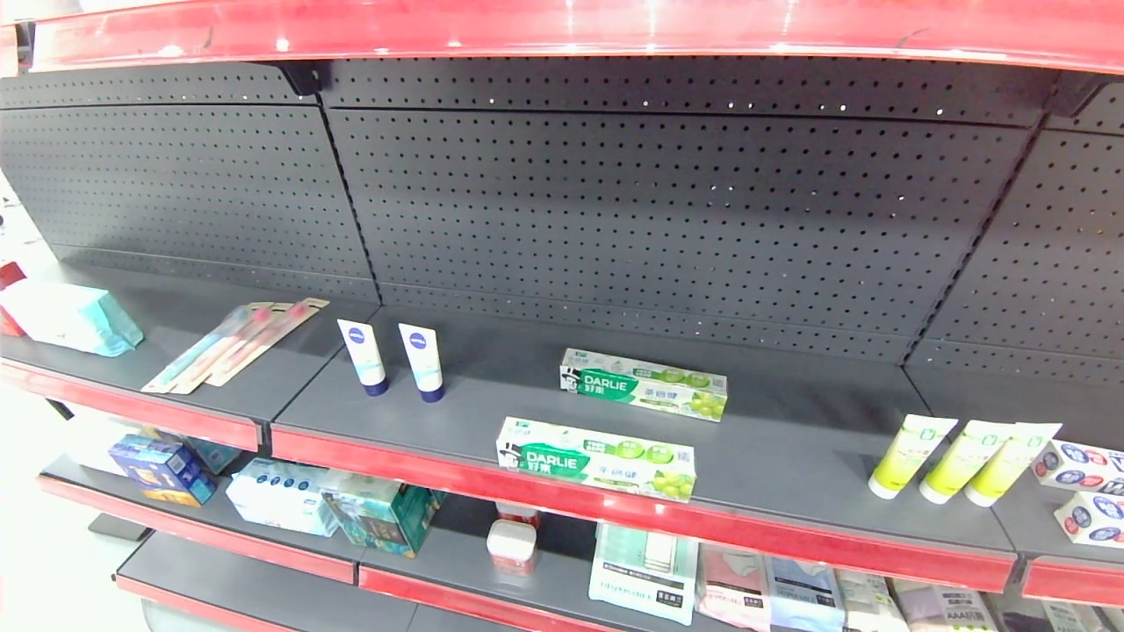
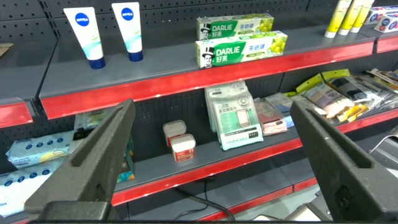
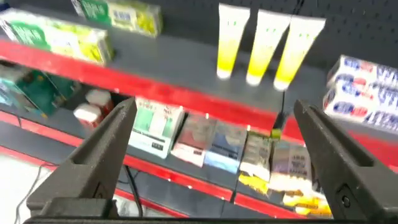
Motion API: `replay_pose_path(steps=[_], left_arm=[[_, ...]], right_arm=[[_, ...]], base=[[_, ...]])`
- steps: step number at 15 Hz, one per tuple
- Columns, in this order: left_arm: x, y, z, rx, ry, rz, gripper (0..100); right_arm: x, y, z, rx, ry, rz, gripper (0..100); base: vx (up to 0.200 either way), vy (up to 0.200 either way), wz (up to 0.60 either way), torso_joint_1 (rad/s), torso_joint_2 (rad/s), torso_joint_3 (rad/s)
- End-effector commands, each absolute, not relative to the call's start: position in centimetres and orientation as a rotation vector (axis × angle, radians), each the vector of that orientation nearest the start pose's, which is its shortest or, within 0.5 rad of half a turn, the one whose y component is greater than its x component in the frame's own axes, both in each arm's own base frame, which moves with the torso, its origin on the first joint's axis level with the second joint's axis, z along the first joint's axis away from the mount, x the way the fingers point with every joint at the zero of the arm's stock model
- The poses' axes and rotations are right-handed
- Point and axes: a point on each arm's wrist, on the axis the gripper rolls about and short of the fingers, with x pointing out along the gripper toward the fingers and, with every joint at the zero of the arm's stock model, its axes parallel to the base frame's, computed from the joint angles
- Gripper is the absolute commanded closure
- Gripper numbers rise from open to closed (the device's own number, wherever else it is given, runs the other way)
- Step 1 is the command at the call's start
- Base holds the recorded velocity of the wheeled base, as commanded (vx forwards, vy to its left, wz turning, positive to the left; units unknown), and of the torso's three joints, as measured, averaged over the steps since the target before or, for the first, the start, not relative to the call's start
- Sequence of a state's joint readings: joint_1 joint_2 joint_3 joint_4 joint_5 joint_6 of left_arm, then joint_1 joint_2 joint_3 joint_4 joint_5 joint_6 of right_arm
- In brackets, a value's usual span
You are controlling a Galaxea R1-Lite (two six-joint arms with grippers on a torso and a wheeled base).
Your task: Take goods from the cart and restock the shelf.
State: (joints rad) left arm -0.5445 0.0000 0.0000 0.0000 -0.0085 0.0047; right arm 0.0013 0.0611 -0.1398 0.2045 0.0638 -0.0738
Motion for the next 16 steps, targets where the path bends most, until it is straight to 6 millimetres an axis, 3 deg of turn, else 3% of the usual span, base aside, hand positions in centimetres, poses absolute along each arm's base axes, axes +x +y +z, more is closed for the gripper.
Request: replay_pose_path(steps=[1, 5, 6, 7, 11, 12, 14, 15, 16], left_arm=[[-2.0, 1.2, 7.5, 0.004, -0.001, -0.554, 0], [-2.0, 1.2, 7.5, 0.007, -0.002, -0.554, 0], [-2.0, 1.2, 7.5, 0.007, -0.002, -0.554, 0], [-2.0, 1.2, 7.5, 0.012, -0.003, -0.555, 0], [-2.0, 1.2, 7.6, 0.015, -0.006, -0.557, 0], [-2.0, 1.2, 7.5, 0.01, -0.003, -0.555, 0], [-2.0, 1.1, 7.5, 0.019, -0.005, -0.54, 0], [-2.0, 1.1, 7.5, 0.021, -0.005, -0.511, 0], [-2.0, 1.1, 7.5, 0.024, -0.006, -0.506, 0]], right_arm=[[-3.4, 0.1, 8.8, -0.062, 0.082, 0.062, 0], [-3.2, 0.0, 8.6, -0.013, 0.074, 0.014, 0], [-3.1, 0.0, 8.6, -0.081, 0.058, 0.01, 0], [-2.9, 0.0, 8.5, -0.022, 0.04, -0.015, 0], [-2.8, 0.0, 8.4, 0.022, 0.033, 0.029, 0], [-2.8, 0.2, 8.4, -0.034, 0.028, 0.073, 0], [-2.8, 0.0, 8.3, 0.04, 0.026, 0.009, 0], [-2.3, 0.0, 7.9, -0.043, -0.031, -0.002, 0], [-2.3, 0.0, 7.8, -0.02, -0.023, -0.006, 0]], base=[[0.0, 0.0, 0.0, 0.0, 0.0, 0.0], [0.0, 0.0, 0.0, 0.0, 0.0, 0.0], [0.0, 0.0, 0.0, 0.0, 0.0, 0.0], [0.0, 0.0, 0.0, 0.0, 0.0, 0.0], [0.0, 0.0, 0.0, 0.0, 0.0, 0.0], [0.0, 0.0, 0.0, 0.0, 0.0, 0.0], [0.0, 0.0, 0.0, 0.0, 0.0, 0.0], [0.0, 0.0, 0.0, 0.0, 0.0, 0.0], [0.0, 0.0, 0.0, 0.0, 0.0, 0.0]])
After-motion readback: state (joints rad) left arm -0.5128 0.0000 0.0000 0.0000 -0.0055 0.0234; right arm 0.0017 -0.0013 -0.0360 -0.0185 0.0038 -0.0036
